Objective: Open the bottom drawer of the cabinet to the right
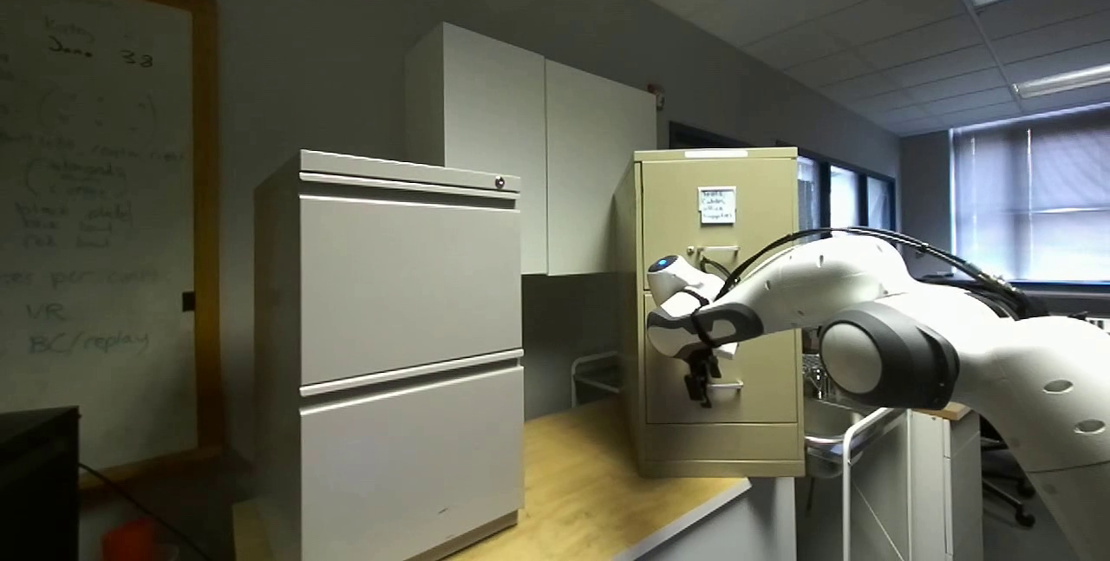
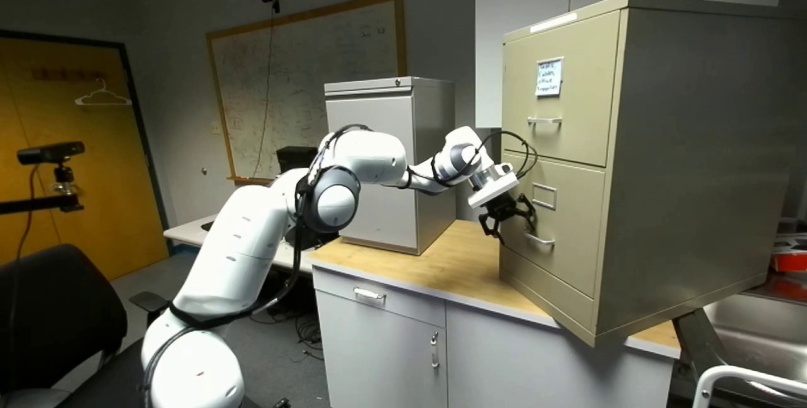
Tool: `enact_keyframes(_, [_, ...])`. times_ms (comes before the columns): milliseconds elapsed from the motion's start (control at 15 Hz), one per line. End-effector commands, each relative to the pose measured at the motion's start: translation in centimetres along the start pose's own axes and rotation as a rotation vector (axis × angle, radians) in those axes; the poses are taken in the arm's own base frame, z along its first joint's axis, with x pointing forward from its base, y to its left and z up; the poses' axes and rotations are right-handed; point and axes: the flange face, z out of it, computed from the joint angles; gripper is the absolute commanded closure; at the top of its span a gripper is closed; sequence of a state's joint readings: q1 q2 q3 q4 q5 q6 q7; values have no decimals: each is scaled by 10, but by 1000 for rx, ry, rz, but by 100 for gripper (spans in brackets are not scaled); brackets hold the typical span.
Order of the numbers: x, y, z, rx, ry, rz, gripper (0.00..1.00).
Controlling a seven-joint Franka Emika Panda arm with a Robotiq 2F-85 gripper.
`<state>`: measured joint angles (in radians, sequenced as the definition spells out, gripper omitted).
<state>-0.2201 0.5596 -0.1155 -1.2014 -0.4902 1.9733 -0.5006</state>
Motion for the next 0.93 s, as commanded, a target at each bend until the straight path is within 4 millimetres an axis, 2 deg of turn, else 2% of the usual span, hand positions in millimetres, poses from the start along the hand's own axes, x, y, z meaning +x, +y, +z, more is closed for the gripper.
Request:
enact_keyframes(0, [2, 8, 4, 21, 27, -5, 0])
enact_keyframes(667, [10, 0, 22, 78, 50, -5, 0])
enact_keyframes(733, [9, 1, 21, 78, 54, -3, 25])
enact_keyframes(800, [8, 2, 20, 77, 56, -1, 26])
enact_keyframes(867, [7, 5, 17, 73, 59, 0, 32])
